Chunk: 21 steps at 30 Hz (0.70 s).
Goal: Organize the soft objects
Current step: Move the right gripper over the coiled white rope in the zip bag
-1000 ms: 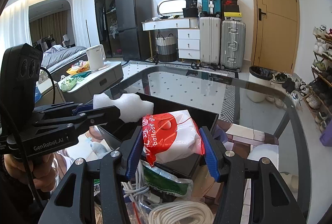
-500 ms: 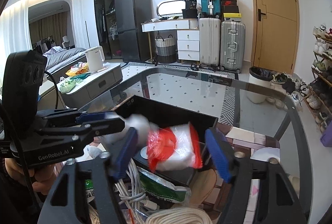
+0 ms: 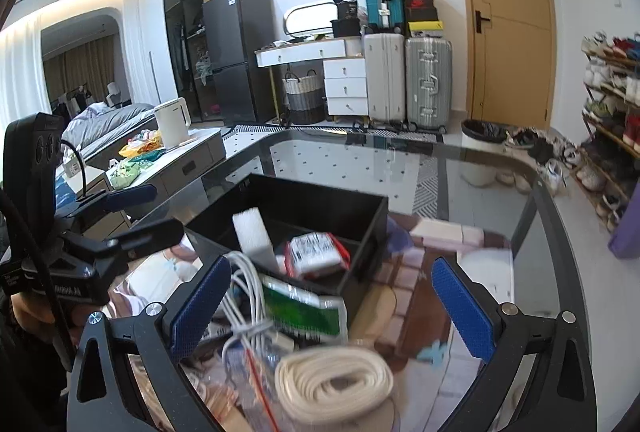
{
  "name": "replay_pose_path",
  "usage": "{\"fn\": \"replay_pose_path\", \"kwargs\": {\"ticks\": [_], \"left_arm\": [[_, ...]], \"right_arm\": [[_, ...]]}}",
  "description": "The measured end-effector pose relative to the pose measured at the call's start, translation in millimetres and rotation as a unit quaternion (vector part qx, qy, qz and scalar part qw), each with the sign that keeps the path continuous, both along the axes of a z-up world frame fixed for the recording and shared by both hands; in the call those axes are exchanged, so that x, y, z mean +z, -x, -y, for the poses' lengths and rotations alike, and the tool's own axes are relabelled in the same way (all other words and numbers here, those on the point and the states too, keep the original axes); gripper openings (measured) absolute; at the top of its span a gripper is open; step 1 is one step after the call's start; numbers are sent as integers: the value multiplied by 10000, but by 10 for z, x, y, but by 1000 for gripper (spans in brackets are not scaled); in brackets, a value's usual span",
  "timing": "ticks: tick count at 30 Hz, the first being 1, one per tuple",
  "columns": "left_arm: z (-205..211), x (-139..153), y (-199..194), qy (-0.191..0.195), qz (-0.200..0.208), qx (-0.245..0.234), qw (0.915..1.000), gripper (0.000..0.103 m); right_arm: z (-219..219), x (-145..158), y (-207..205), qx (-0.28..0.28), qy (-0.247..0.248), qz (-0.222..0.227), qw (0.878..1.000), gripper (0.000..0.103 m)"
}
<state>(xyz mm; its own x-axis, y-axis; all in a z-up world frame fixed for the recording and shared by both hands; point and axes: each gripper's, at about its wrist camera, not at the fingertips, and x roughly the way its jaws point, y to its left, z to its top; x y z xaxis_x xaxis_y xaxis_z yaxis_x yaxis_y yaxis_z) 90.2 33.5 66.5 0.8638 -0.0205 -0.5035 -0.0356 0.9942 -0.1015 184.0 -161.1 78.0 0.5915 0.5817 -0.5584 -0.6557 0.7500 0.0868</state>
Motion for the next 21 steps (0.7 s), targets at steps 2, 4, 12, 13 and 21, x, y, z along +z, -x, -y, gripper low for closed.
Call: {"fn": "replay_pose_path", "kwargs": {"ticks": [2,4,12,13,21], "left_arm": [[-25,-23,52,19,-11,17,10000,103],[-33,-43,83,52,-38,8,10000,103],[-39,-149,189,52,-180,7,9998,103],[-31,-162,194,40,-200,-7,9998,103],[-6,-238,227,21,-424,-19,9991,103]], "right_arm": [[69,-32,57,-62,-39,-42,10000,102],[131,-53,95,-129,-29,-77,9999,102],[283,-106,188,-283,69,-186,9994,102],[296,-115,207,-292,79,-198,9993,102],[327,-177,271,-311,195,-278,9989,102]]}}
